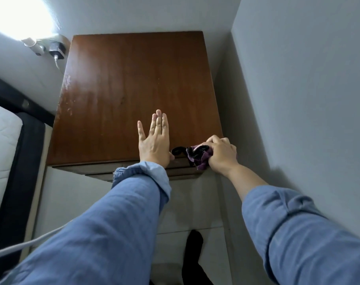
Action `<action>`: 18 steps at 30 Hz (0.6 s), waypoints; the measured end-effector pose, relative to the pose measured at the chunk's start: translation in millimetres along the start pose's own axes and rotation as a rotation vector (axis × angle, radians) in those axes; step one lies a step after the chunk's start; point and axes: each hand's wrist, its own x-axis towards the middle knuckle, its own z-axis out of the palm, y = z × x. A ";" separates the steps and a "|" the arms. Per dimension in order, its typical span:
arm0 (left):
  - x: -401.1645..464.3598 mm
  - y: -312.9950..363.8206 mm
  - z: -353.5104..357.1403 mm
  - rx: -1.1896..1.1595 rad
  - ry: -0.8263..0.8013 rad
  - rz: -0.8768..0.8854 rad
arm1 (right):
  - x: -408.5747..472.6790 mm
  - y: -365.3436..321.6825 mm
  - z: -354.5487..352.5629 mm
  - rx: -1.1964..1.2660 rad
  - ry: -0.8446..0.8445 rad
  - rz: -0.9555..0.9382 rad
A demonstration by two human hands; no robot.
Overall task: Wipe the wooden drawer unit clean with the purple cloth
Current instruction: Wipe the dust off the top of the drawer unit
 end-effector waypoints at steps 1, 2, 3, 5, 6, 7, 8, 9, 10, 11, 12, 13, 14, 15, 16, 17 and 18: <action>-0.1 -0.3 0.9 -0.002 0.008 -0.002 | -4.2 1.5 0.6 -0.006 -0.003 -0.006; 0.0 -0.9 1.2 -0.002 0.014 -0.002 | -9.7 2.4 1.6 -0.020 -0.004 -0.009; 0.5 -1.2 1.1 0.001 0.017 -0.002 | -15.3 3.8 3.5 -0.029 -0.004 -0.003; 1.7 -1.8 0.9 0.012 0.018 0.010 | -28.5 6.9 10.5 -0.014 0.029 0.045; 3.0 -1.5 0.5 0.016 0.020 0.019 | -35.1 8.7 13.5 0.019 0.035 0.085; 4.5 -1.3 0.3 0.020 0.023 0.029 | -40.9 10.2 16.1 0.072 0.037 0.133; 5.1 -1.0 0.3 0.022 0.037 0.039 | -46.0 10.8 17.6 0.135 0.042 0.182; 4.1 -1.6 1.5 0.021 0.064 0.055 | -49.8 11.4 19.2 0.198 0.053 0.231; 0.2 -3.0 4.1 0.017 0.100 0.079 | -53.4 11.6 20.3 0.244 0.062 0.269; -7.3 -6.3 8.7 0.006 0.138 0.113 | -57.1 11.3 22.3 0.268 0.073 0.304; -17.4 -11.6 15.5 -0.008 0.168 0.154 | -60.8 9.8 23.6 0.275 0.087 0.336; -30.1 -18.9 24.5 -0.022 0.185 0.190 | -63.8 7.7 24.4 0.271 0.107 0.362; -44.1 -28.0 34.9 -0.042 0.193 0.212 | -67.1 5.1 24.6 0.266 0.131 0.380; -57.9 -38.9 44.6 -0.073 0.199 0.210 | -69.5 2.4 24.6 0.266 0.153 0.401; -70.7 -51.8 53.4 -0.108 0.205 0.185 | -72.4 -2.1 23.6 0.268 0.173 0.417; -81.4 -65.6 60.8 -0.140 0.211 0.148 | -73.5 -5.1 23.7 0.276 0.188 0.431; -89.3 -77.1 67.0 -0.171 0.209 0.107 | -73.5 -6.2 23.2 0.296 0.202 0.452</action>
